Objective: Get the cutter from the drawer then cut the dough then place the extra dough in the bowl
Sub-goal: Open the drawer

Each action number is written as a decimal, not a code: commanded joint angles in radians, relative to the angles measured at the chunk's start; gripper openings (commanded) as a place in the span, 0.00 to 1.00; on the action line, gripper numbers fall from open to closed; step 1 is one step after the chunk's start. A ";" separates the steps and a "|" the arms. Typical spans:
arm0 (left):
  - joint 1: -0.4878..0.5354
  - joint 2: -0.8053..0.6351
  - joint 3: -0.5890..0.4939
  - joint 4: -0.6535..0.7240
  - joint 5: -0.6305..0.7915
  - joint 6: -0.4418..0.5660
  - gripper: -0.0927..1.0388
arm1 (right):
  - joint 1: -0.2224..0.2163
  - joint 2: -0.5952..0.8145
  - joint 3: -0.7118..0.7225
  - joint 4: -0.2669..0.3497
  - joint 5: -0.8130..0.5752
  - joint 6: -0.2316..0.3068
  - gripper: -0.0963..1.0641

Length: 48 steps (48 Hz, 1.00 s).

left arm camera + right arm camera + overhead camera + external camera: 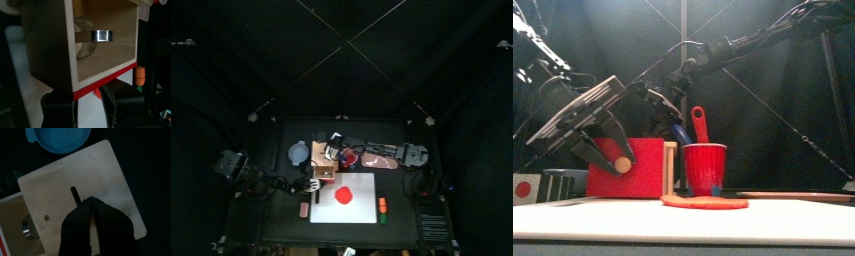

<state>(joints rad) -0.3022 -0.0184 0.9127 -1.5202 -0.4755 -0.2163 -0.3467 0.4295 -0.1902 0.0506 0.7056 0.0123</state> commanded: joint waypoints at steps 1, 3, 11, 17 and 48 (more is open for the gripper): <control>-0.017 -0.008 -0.020 -0.002 0.006 0.003 0.58 | -0.002 -0.011 -0.015 0.000 -0.002 0.002 0.10; -0.017 -0.008 -0.021 -0.002 0.006 0.003 0.59 | -0.003 -0.009 -0.015 0.000 -0.002 0.002 0.10; -0.017 -0.006 -0.018 -0.005 0.005 0.003 0.60 | -0.003 -0.009 -0.020 0.000 -0.002 0.002 0.10; -0.017 -0.005 -0.018 -0.011 0.005 0.003 0.66 | -0.003 -0.009 -0.020 0.000 -0.002 0.002 0.10; -0.017 -0.031 -0.040 0.035 -0.012 0.006 0.84 | -0.002 -0.018 -0.049 -0.002 0.005 0.003 0.10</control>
<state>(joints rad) -0.3206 -0.0199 0.8958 -1.5094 -0.4740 -0.2132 -0.3467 0.4387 -0.2102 0.0476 0.7118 0.0138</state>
